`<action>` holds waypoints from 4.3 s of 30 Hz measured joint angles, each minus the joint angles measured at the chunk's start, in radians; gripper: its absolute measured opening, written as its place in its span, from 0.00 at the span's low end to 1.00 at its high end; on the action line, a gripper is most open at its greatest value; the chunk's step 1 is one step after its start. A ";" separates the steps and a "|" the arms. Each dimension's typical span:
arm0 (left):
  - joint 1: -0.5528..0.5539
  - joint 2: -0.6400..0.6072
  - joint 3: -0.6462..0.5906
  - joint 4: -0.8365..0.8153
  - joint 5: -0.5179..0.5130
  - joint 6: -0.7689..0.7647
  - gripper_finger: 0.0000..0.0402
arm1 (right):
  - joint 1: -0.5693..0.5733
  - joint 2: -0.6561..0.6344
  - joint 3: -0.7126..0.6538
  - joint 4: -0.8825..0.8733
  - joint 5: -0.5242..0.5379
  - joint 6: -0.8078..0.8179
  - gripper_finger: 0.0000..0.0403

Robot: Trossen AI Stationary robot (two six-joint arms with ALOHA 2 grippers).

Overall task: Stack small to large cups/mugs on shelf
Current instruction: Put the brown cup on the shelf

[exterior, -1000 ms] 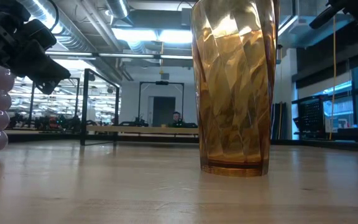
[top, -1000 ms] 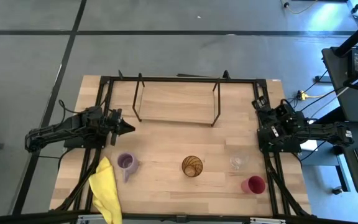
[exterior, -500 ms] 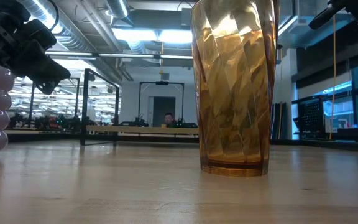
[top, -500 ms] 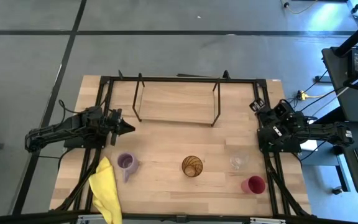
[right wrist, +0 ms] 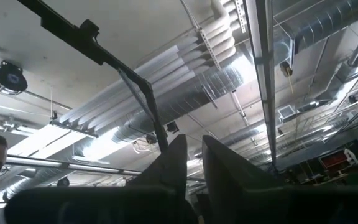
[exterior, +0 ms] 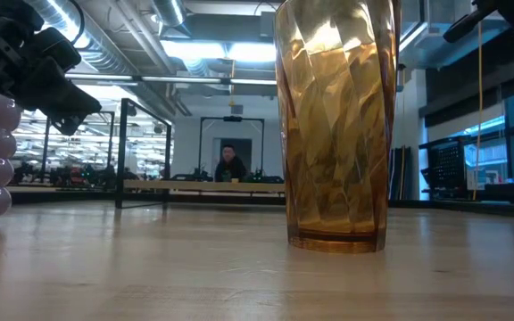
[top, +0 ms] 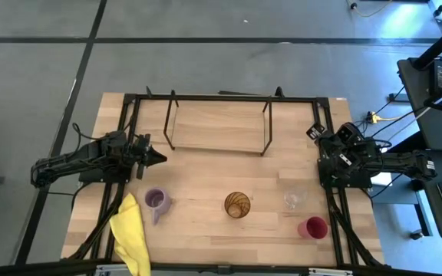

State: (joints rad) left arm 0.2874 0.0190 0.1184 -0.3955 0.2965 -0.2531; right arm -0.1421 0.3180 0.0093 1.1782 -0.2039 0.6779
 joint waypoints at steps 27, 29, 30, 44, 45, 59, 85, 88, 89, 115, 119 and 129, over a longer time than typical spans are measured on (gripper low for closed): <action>0.000 0.000 0.000 0.000 0.000 0.000 0.07 | 0.010 0.550 0.988 -1.422 -0.266 -0.077 0.13; 0.000 0.000 0.000 0.000 0.000 0.000 0.07 | 0.010 0.610 1.036 -1.412 -0.267 -0.086 0.13; 0.000 0.000 0.000 0.000 0.000 0.000 0.07 | 0.010 0.637 1.058 -1.411 -0.267 -0.102 0.13; 0.000 0.000 0.000 0.000 0.000 0.000 0.07 | 0.019 0.878 1.236 -1.391 -0.293 -0.035 0.13; 0.000 0.000 0.000 0.000 0.000 0.000 0.07 | 0.019 0.890 1.240 -1.381 -0.319 -0.033 0.13; 0.000 0.000 0.000 0.000 0.000 0.000 0.07 | 0.161 1.081 1.637 -1.909 -0.108 -0.555 0.13; 0.000 0.000 0.000 0.000 0.000 0.000 0.07 | 0.222 1.240 1.976 -2.261 0.109 -0.608 0.13; 0.000 0.000 0.000 0.000 0.000 0.000 0.07 | 0.222 1.237 2.006 -2.261 0.142 -0.618 0.13; 0.000 0.000 0.000 0.000 0.000 0.000 0.07 | 0.222 1.236 2.019 -2.262 0.162 -0.629 0.13; 0.000 0.000 0.000 0.000 0.000 0.000 0.07 | 0.208 0.663 1.429 -1.704 0.432 -0.660 0.13; 0.000 0.000 0.000 0.000 0.000 0.000 0.07 | 0.178 0.508 1.196 -1.537 0.471 -0.568 0.13; 0.000 0.000 0.000 0.000 0.000 0.000 0.07 | 0.133 0.156 0.792 -1.182 0.512 -0.336 0.13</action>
State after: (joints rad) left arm 0.2874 0.0191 0.1184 -0.3956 0.2965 -0.2531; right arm -0.0094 0.4737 0.8013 -0.0040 0.3081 0.3416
